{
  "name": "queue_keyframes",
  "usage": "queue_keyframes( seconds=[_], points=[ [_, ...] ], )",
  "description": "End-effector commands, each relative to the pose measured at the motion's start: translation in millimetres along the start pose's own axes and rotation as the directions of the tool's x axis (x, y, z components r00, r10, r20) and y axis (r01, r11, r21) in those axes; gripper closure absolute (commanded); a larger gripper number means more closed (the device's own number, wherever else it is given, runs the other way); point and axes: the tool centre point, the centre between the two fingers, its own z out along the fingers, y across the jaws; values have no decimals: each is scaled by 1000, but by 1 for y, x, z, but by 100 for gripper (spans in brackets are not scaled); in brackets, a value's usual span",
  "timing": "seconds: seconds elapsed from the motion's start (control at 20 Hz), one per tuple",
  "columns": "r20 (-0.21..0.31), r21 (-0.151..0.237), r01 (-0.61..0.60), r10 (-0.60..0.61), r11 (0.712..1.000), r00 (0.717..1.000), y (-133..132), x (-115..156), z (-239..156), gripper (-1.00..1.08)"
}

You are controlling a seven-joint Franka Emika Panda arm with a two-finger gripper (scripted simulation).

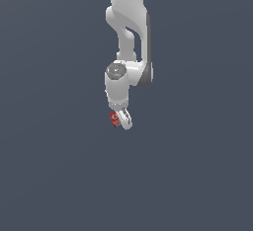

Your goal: Pick up the object and move it to a goal position.

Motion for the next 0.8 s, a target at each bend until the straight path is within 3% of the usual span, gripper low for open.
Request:
queue_keyframes(
  seconds=[0.0,0.4,0.75],
  points=[
    [0,0,0,0,1000,1000,21,8,-8,108],
    [1,1,0,0,1000,1000,71,31,-27,108],
    [-1,0,0,0,1000,1000,87,40,-34,108]
  ],
)
